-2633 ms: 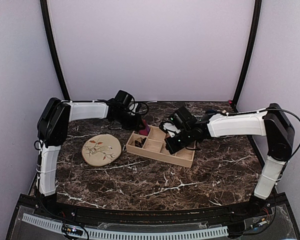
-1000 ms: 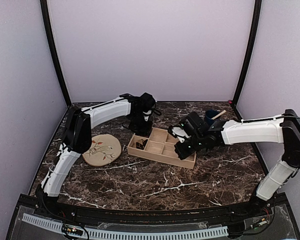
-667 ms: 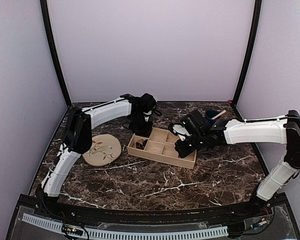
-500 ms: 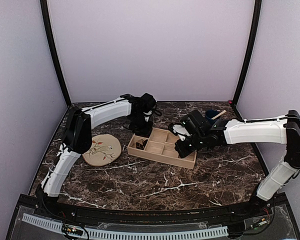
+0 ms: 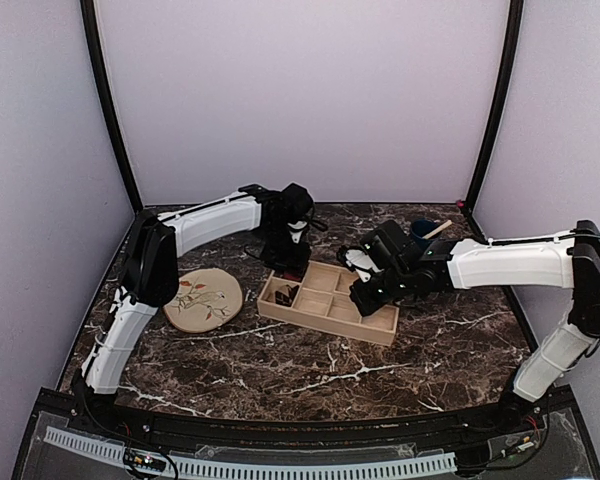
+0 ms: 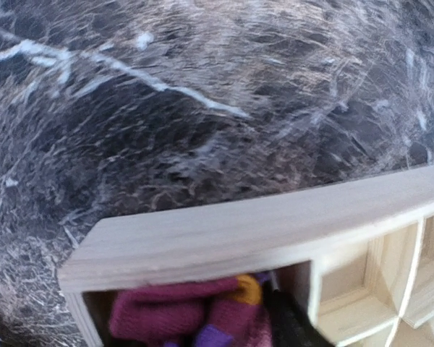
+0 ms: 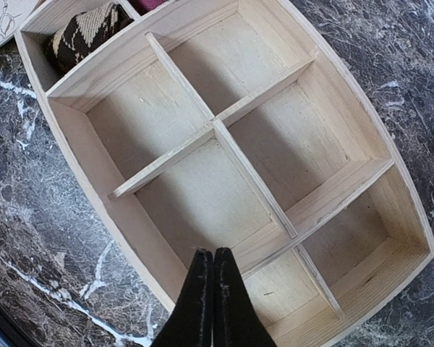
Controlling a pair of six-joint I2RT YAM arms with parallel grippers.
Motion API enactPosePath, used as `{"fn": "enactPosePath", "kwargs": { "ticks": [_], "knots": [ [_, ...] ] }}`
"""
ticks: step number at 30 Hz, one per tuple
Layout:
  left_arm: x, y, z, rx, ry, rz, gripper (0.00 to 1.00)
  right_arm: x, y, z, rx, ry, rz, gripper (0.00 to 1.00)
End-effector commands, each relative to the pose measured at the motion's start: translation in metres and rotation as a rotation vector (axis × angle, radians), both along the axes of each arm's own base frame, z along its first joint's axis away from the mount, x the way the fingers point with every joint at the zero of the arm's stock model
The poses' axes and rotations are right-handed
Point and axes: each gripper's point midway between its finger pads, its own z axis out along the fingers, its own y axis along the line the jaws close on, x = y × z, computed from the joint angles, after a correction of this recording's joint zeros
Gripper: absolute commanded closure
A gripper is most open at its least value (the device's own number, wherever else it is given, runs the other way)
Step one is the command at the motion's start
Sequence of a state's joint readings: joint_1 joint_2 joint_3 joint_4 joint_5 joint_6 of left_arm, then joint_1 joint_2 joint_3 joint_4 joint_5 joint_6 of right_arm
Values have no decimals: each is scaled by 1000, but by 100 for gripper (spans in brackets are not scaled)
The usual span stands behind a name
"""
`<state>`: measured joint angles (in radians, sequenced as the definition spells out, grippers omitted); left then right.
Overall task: Roll the socks
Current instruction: Place the sock in the storage box.
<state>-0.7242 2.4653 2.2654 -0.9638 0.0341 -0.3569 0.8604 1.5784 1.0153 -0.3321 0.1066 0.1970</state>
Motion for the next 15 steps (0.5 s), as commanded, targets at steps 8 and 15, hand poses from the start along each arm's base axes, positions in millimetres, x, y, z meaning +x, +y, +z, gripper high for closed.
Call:
{"fn": "enactPosePath", "kwargs": {
  "ticks": [8,15],
  "knots": [
    [-9,-12,69,-124,-64,-1,32,3,6,16,27,-35,-17,99],
    [-9,-9,80,-131,-85,5,33,3,6,19,28,-43,-21,99]
  ]
}}
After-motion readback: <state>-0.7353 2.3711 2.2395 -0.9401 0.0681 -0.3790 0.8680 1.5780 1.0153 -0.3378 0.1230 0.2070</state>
